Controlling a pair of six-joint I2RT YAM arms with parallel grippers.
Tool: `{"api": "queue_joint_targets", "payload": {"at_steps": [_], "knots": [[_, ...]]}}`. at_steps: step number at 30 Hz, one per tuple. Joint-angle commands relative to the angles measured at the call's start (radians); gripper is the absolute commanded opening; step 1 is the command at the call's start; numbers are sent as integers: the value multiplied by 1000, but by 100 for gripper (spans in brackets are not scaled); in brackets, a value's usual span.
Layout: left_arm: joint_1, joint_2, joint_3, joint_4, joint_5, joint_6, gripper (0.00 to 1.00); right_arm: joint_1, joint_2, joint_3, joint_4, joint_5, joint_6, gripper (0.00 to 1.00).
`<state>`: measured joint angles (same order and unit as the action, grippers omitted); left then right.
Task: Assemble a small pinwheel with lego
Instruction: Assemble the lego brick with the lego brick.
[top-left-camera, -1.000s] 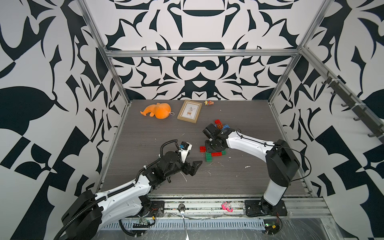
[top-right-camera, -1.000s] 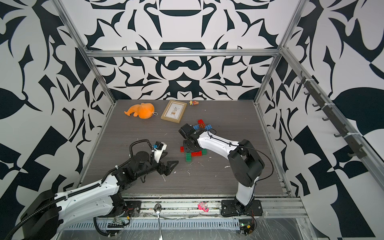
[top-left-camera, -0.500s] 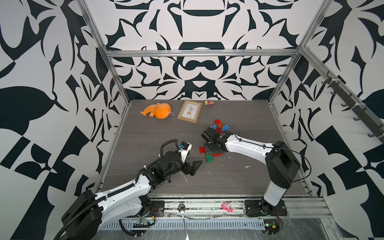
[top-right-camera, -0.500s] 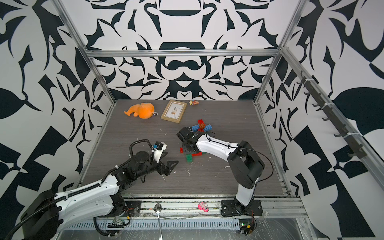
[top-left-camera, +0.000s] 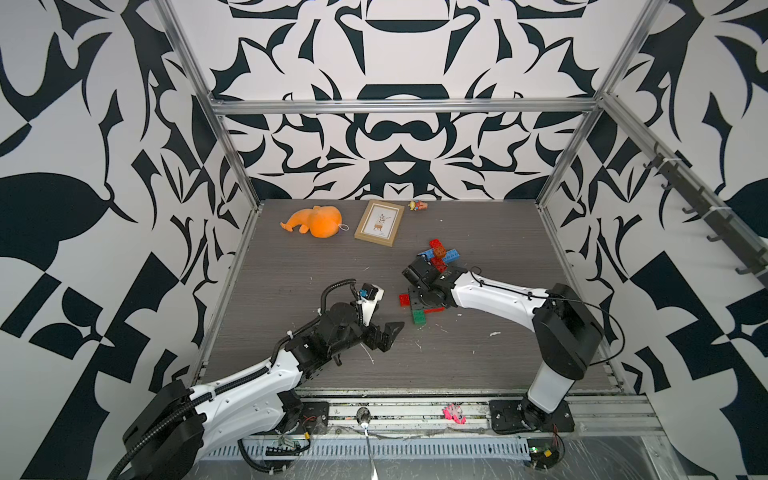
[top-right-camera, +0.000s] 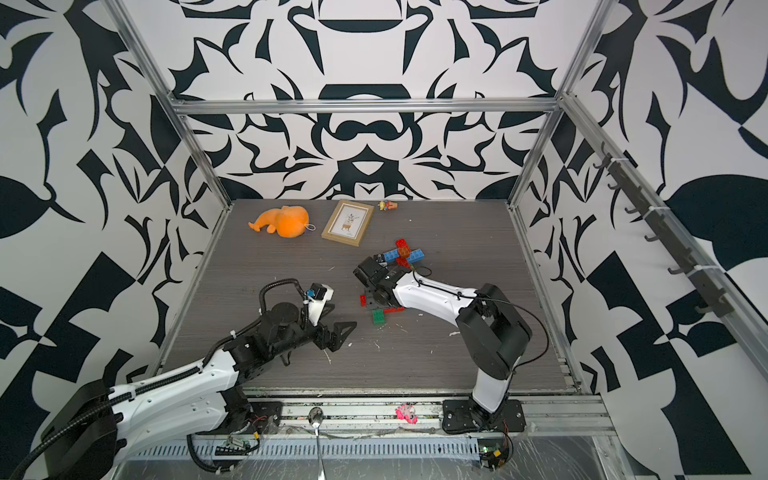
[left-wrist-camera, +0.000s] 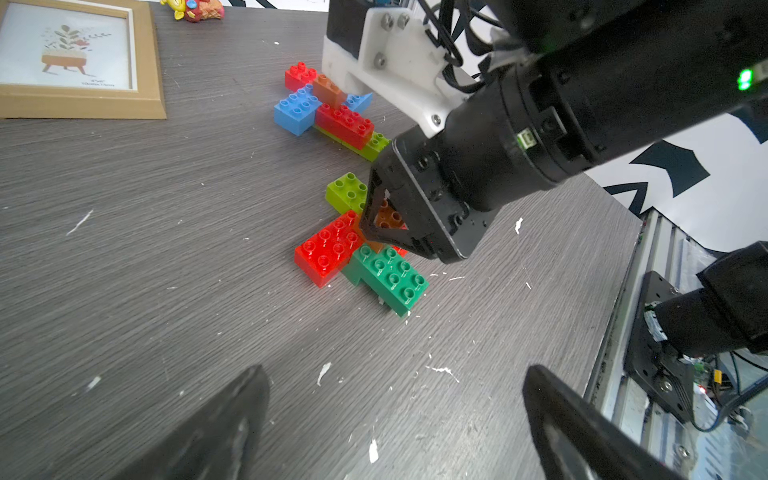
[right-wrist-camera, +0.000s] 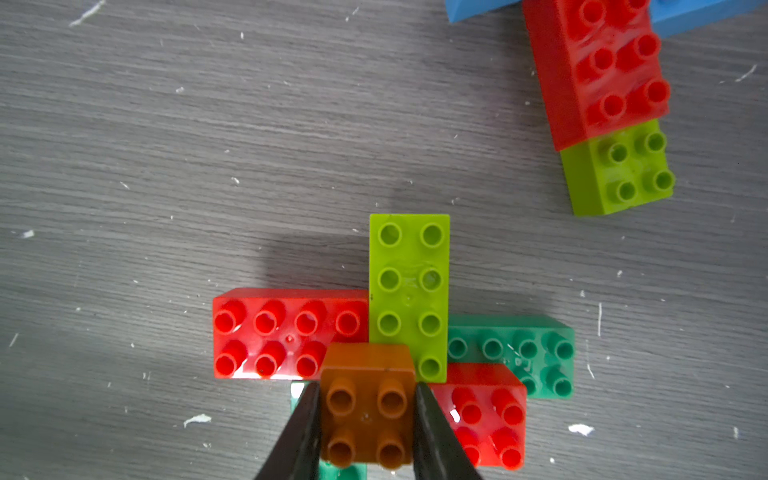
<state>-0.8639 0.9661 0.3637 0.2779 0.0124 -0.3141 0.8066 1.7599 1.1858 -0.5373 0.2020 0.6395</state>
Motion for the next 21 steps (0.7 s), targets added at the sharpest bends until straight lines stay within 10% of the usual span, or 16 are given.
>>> {"api": "queue_joint_targets", "payload": {"at_steps": [1,21], "knots": [[3,-15,8,-9,-12,3,100,5,114,-59,-108,-106,-1,8],[3,-24,7,-13,-17,3,100,24,79,224,-231,-57,-23,26]]}}
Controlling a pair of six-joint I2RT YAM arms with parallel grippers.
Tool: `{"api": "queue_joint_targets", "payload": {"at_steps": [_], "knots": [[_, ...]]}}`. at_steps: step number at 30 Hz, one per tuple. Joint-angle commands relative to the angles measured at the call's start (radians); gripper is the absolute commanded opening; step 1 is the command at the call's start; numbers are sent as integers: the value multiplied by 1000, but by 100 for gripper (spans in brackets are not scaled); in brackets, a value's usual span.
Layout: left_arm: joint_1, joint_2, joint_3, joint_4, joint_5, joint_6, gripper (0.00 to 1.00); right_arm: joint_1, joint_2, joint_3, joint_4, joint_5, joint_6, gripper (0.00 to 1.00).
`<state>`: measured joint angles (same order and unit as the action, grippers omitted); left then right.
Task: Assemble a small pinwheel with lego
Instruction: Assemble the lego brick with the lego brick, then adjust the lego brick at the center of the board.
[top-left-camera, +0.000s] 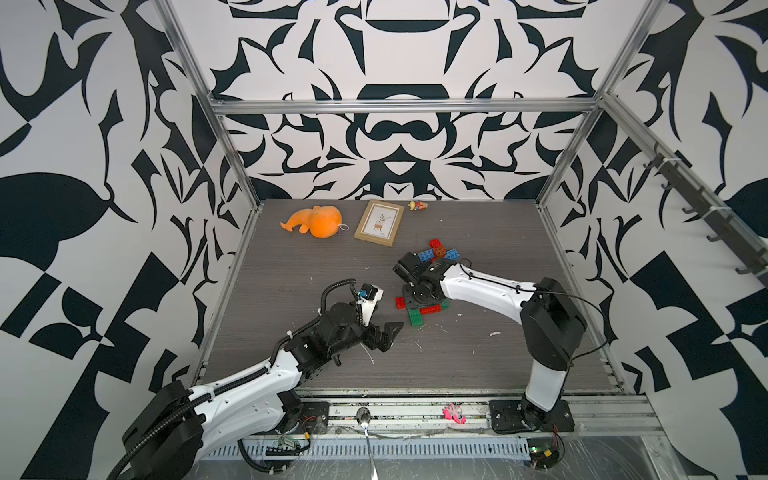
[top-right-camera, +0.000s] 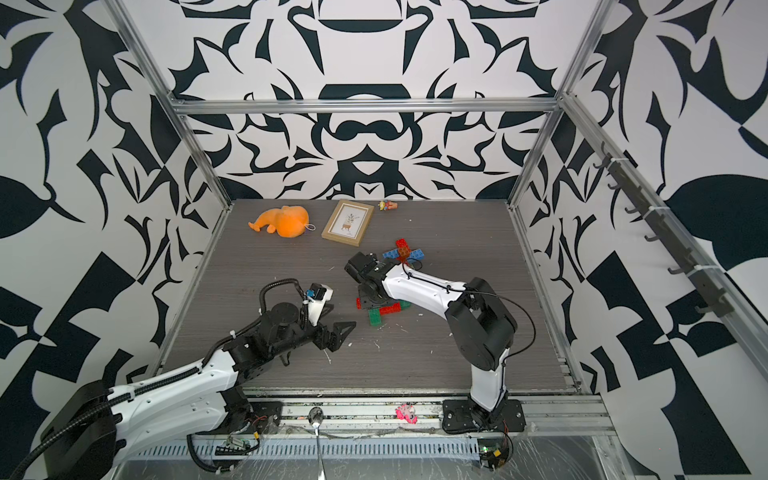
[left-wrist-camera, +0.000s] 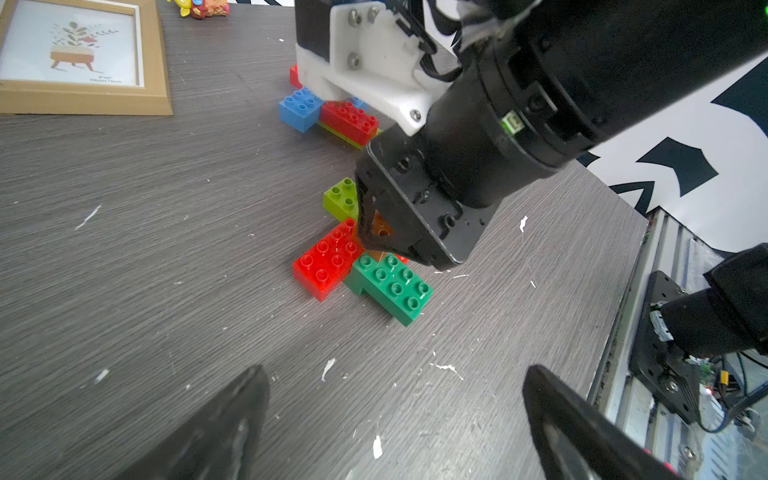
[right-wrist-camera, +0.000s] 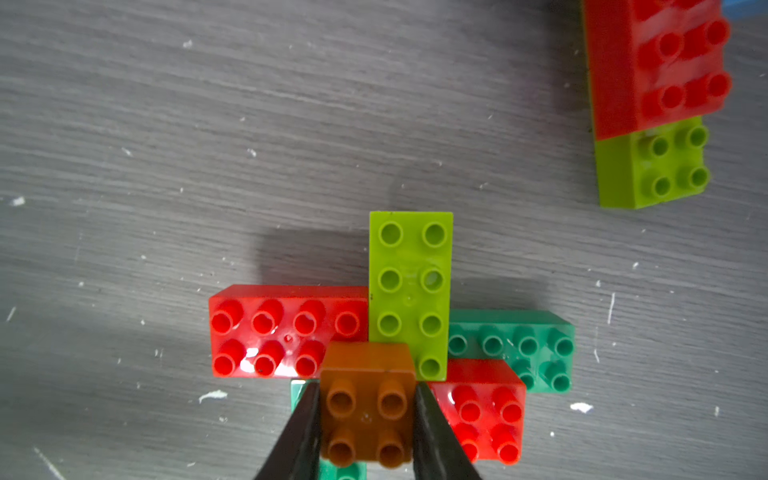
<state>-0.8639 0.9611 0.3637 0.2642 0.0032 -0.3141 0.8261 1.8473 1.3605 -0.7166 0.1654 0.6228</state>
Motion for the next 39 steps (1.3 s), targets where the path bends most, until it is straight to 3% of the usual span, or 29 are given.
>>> {"api": "queue_joint_targets", "payload": {"at_steps": [1,12,17,21,23,25,31,35,39], "knots": [[3,-20,6,1,-10,3,100,5,0,57,-52,-26,-3,27],[3,-47,4,-16,-21,3,100,10,-69,67,-20,-76,-20,56],[3,-76,-1,-16,-11,-8,100,-21,-174,61,-28,-68,-73,58],[3,-111,12,-57,4,-77,100,-145,-187,31,-21,-149,-78,38],[6,-148,37,-129,4,-108,100,-189,-173,24,-15,-165,-80,17],[12,-194,38,-168,45,-130,100,-207,-151,30,-14,-162,-94,6],[14,-296,15,-289,101,-271,100,-212,-37,98,-15,-150,-146,0],[14,-371,-41,-258,183,-366,100,-213,35,131,-4,-145,-161,0],[13,-441,-82,-259,182,-415,100,-213,87,138,1,-149,-171,0]]}}
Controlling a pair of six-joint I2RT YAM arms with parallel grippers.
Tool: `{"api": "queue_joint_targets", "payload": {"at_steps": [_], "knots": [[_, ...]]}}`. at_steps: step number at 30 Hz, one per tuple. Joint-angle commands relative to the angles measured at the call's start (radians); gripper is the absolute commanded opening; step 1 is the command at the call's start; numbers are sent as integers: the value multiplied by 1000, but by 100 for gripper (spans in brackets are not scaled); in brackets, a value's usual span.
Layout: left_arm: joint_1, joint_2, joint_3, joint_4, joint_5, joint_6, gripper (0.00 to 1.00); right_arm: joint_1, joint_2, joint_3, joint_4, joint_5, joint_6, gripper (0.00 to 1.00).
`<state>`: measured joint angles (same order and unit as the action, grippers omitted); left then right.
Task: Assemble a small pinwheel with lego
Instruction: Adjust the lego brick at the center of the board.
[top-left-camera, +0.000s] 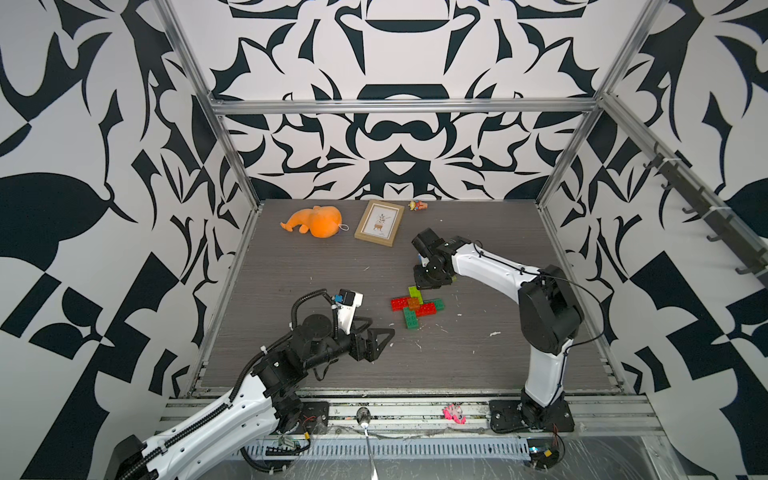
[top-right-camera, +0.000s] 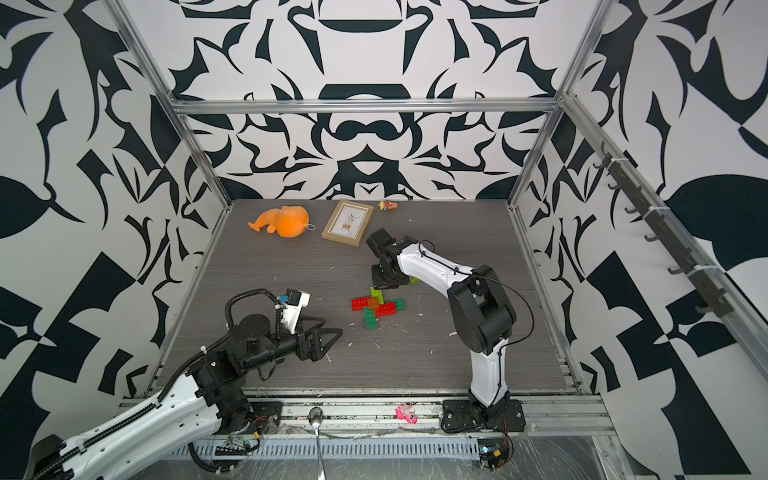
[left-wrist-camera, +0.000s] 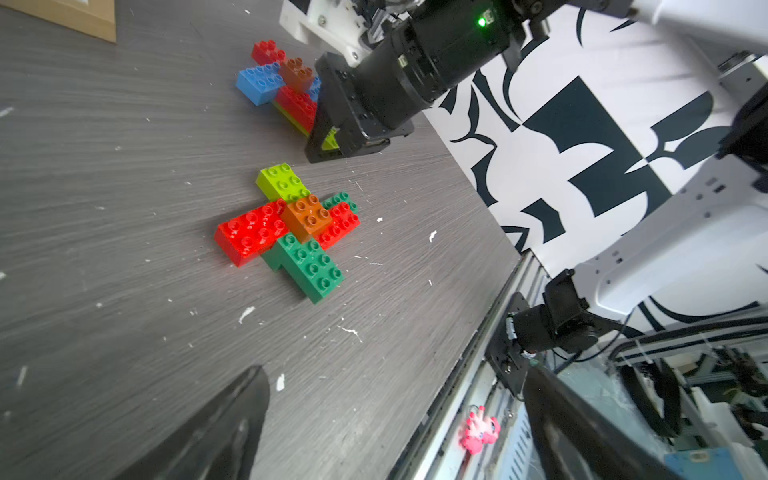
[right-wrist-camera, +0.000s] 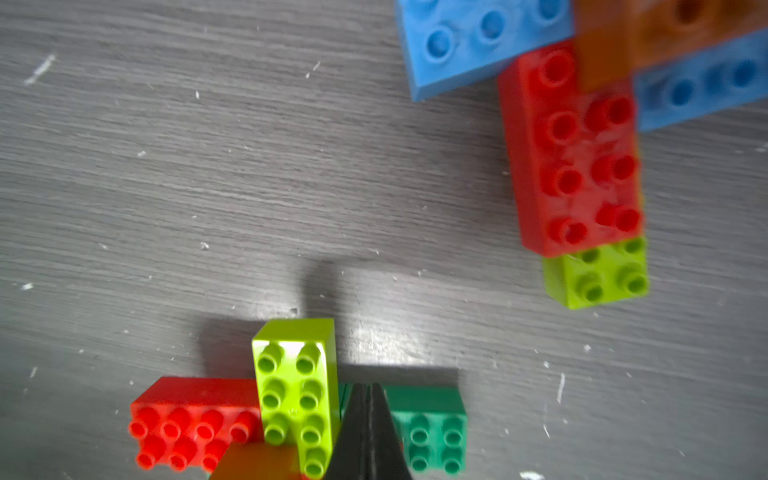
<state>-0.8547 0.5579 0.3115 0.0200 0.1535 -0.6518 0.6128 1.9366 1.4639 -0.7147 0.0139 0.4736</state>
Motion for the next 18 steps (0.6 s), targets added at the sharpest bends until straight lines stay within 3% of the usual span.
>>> {"api": "queue_joint_targets", "payload": {"at_steps": [1,8,18], "knots": [[5,-55,-38,-18,23,-85,100,0,6,29,4,1,-24,0],[5,-121,-73,-38,-32,-111,100,0,-15,-63,48,-11,-26,0],[5,-78,-79,-20,-32,-109,100,-1,-95,-196,93,-28,-6,0]]}}
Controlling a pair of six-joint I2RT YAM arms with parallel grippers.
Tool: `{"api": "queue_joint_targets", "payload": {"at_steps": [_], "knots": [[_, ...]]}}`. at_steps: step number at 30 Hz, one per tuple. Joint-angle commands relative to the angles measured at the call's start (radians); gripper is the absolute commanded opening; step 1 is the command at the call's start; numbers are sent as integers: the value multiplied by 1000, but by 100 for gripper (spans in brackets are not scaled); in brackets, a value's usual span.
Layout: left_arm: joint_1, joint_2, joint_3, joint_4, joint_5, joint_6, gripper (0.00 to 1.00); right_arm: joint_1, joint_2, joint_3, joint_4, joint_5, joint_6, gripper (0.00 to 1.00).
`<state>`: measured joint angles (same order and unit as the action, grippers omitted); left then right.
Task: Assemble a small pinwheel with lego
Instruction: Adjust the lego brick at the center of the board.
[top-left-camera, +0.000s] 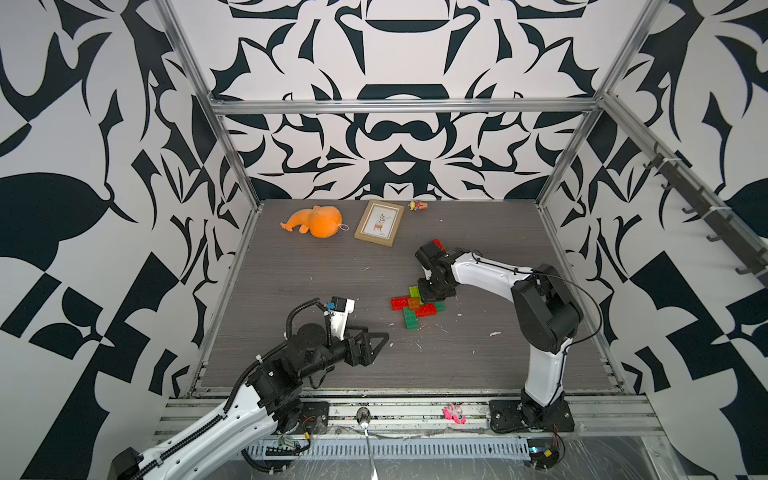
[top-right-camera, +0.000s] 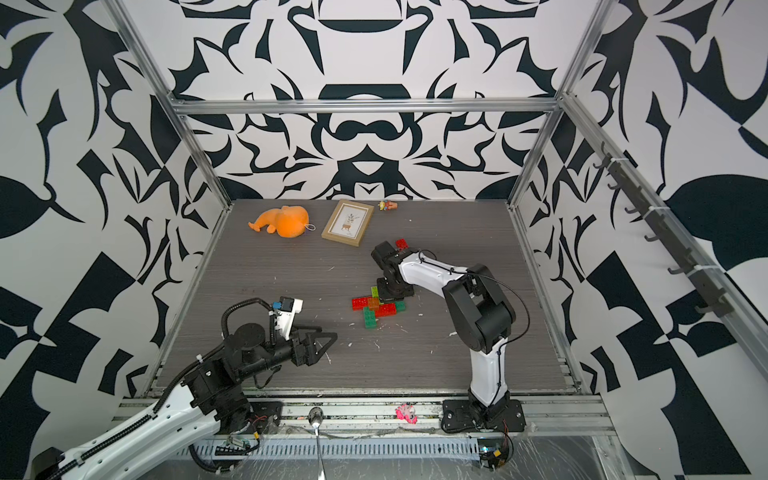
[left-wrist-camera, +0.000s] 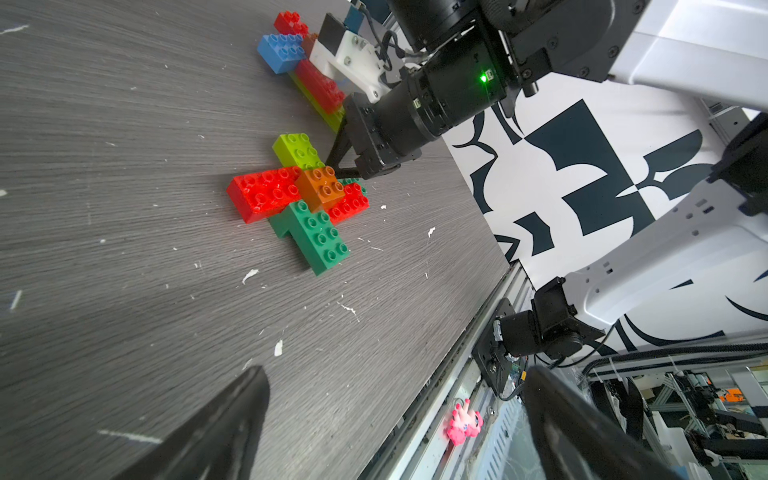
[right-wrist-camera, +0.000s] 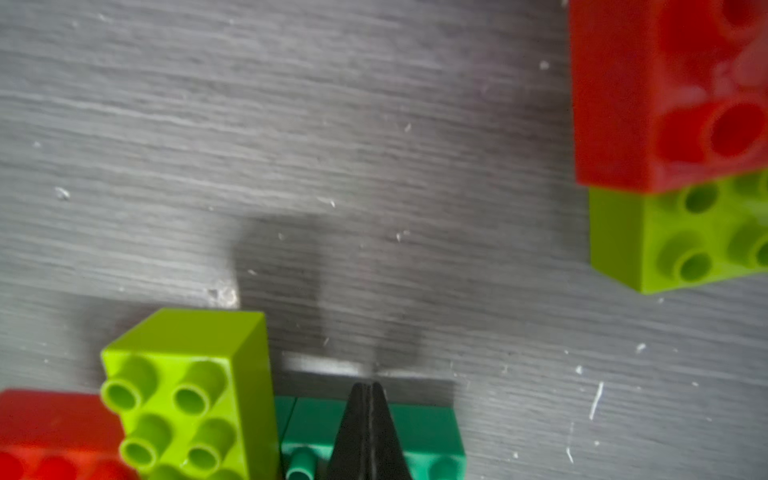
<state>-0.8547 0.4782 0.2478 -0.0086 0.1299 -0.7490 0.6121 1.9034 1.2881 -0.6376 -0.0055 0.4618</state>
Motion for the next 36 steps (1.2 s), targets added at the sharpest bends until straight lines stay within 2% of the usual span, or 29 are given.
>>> {"api": "queue_joint_targets", "payload": {"at_steps": [1,7,14,18,23,24,26,28,29,32,36], "knots": [[5,1,-15,6,-11,-12,100,1,-77,-37,19,-10,10,0],[5,-6,-13,-2,-16,-1,100,14,-172,-187,72,-34,51,0],[5,2,-11,-2,-26,7,100,138,-311,-392,165,-6,181,0],[5,15,-15,12,-17,0,100,205,-387,-430,155,55,234,0],[4,17,-11,4,-9,-8,100,217,-462,-382,34,135,203,0],[5,12,-11,0,-6,-7,100,225,-482,-370,23,135,195,5],[4,1,-19,-5,-9,-4,100,248,-523,-352,16,144,187,31],[5,7,-22,-3,-19,8,100,250,-546,-351,63,88,173,55],[5,22,-13,-21,-30,15,100,249,-542,-341,75,69,160,62],[5,79,12,-25,-16,27,100,249,-489,-274,54,70,124,73],[4,145,16,37,21,19,100,247,-392,-179,27,89,82,73]]}}
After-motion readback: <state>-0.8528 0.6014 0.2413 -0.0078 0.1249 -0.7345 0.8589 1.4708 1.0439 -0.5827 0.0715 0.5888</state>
